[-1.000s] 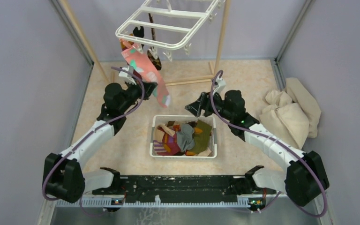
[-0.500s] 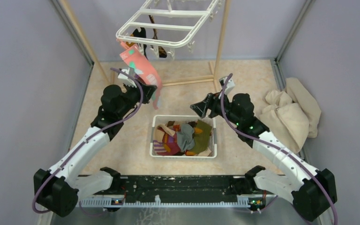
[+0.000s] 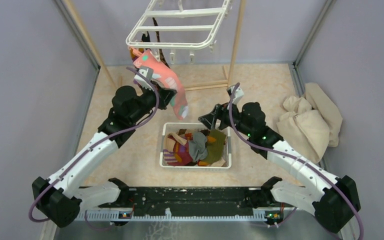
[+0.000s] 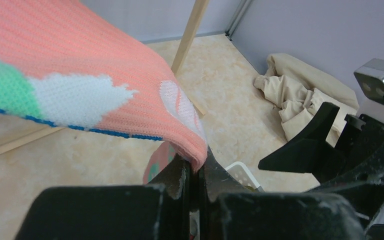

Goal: Remove the socks clipped to the hanger
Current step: Remove the sock from the hanger.

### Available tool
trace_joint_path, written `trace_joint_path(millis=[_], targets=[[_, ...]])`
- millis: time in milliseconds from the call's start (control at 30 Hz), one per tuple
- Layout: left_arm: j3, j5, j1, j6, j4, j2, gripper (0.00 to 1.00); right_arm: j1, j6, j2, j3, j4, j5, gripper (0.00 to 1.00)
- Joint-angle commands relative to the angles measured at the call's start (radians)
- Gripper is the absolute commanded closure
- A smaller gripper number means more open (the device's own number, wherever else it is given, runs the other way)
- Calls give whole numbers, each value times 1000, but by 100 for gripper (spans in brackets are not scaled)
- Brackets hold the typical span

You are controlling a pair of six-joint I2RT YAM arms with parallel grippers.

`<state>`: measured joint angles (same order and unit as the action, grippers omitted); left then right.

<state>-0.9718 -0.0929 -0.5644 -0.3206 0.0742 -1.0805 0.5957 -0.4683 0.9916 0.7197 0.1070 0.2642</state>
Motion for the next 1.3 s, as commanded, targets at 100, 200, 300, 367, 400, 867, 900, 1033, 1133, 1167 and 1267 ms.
trace_joint_path(millis=[100,200,300,367,400,867,900,1033,1133,1167,1267], targets=[[-130,82,-57,1,-30,-111,100,116,64,74,79,95,-79,25],[-177,118,-77,14,-52,-173,100,124,52,109,88,135,-78,24],[-211,120,-96,33,-57,-234,100,128,46,151,95,179,-85,23],[-228,125,-100,38,-65,-254,100,130,49,176,102,204,-99,21],[-233,123,-101,36,-66,-260,100,133,49,188,103,220,-113,21],[-354,168,-149,-54,-179,-333,100,240,87,393,96,493,-459,17],[-358,173,-154,-56,-186,-335,100,240,76,403,98,491,-503,16],[-353,200,-175,-70,-214,-323,100,240,69,419,111,501,-595,15],[-340,228,-185,-78,-241,-317,100,241,79,420,118,511,-633,14],[-327,232,-186,-83,-242,-314,100,240,83,421,118,519,-637,14],[-304,224,-188,-103,-237,-304,100,241,94,435,133,530,-629,20]])
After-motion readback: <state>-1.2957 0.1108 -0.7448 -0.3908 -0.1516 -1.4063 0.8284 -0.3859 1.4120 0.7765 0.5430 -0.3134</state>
